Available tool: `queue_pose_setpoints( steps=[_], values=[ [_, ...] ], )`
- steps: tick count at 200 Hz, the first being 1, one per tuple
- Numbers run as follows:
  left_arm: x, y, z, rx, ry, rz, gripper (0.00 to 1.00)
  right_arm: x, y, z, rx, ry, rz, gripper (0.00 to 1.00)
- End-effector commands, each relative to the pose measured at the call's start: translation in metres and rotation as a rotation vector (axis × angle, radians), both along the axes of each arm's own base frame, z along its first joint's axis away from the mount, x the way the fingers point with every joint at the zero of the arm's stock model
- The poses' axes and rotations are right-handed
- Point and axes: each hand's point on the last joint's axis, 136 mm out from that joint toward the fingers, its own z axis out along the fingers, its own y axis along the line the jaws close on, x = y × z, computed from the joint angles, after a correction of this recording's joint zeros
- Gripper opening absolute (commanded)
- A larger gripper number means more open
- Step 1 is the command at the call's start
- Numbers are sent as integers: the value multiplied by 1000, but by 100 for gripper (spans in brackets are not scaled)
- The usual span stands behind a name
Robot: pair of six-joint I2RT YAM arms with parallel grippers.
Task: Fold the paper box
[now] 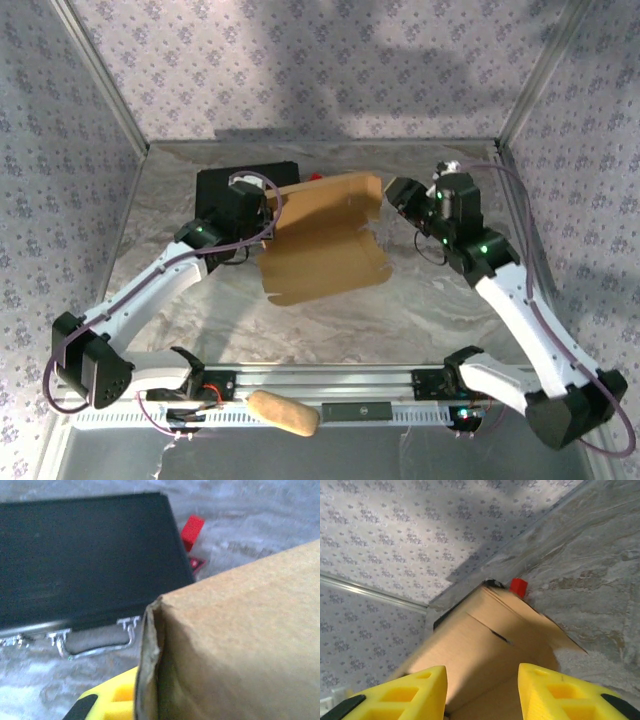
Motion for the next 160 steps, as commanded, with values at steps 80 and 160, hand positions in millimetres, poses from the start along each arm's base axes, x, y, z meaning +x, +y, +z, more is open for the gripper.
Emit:
queue_pose_setpoints(
  steps=[80,160],
  values=[
    [-36,10,-1,-4,29,-53,0,34,68,-20,-144,122,184,42],
    [-37,7,6,-15,0,-53,0,24,82,-43,-165,168,228,42]
  ],
)
